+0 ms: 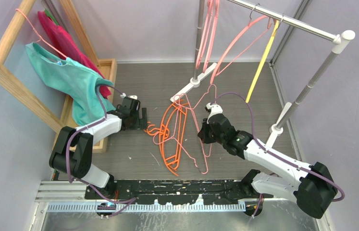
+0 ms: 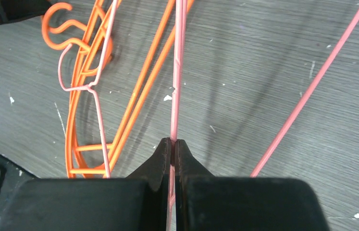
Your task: Organize the hangers
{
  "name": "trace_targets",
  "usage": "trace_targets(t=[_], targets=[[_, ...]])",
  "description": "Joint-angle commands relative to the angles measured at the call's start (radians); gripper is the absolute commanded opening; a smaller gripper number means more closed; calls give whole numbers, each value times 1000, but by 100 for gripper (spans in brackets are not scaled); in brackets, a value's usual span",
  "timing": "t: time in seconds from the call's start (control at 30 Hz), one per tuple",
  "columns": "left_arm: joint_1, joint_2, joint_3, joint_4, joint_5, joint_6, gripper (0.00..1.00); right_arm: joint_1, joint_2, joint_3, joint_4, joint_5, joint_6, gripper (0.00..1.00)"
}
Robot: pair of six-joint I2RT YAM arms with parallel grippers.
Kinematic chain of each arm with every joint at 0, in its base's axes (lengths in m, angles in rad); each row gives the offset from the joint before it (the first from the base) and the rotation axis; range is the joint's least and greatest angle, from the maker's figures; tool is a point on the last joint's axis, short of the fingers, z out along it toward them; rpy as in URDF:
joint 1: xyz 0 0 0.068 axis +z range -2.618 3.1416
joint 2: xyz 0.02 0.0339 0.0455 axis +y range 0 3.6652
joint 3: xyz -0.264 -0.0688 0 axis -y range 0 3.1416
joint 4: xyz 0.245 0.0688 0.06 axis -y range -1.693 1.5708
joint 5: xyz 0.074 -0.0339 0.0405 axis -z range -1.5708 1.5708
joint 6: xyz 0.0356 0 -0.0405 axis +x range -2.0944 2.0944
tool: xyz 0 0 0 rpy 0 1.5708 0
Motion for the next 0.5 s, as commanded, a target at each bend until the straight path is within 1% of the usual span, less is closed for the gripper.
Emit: trace_targets(t=[0.0, 0.13, 0.3, 0.43, 0.47], targets=[[-2, -26, 17, 16, 6, -9, 98, 3, 19, 7, 79, -88, 12, 1], [-2, -36, 11, 15, 7, -9, 98, 4, 79, -30, 136, -84, 6, 1], [-3, -34, 14, 14, 9, -9, 98, 4, 114, -63, 200, -27, -5, 2], [-3, -35, 17, 12, 7, -9, 98, 4, 159, -62, 214, 7, -17, 3], [-3, -34, 16, 13, 7, -10, 98, 4, 172, -61, 218, 12, -17, 2]])
